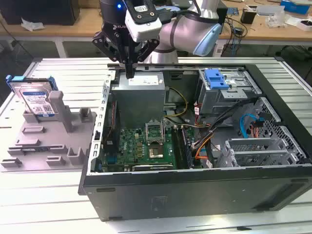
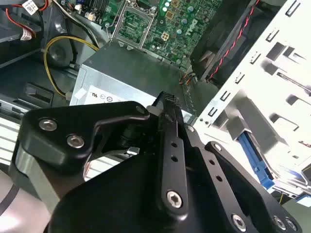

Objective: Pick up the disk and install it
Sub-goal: 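Reach for the disk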

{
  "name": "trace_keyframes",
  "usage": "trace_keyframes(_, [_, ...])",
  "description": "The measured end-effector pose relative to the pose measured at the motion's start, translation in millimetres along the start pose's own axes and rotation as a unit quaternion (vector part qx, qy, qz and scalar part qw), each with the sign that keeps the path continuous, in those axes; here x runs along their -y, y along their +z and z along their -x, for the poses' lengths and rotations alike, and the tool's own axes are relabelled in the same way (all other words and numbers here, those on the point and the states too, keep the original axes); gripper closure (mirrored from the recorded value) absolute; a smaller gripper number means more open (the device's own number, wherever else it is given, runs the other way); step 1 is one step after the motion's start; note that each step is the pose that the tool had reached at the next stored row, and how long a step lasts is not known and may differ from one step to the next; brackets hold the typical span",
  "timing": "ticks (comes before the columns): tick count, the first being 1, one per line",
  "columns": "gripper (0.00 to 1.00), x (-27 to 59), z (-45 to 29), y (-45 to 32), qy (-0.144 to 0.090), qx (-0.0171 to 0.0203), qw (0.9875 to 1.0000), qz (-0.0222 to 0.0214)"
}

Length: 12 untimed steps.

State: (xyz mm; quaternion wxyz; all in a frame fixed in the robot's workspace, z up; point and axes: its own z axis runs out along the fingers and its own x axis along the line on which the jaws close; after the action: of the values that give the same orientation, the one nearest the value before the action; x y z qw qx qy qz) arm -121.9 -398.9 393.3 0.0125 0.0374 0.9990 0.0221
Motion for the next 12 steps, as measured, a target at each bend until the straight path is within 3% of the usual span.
trace_keyframes(12, [0.89,0.0,0.0,0.0,0.000,0.0000,1.0000,0.0000])
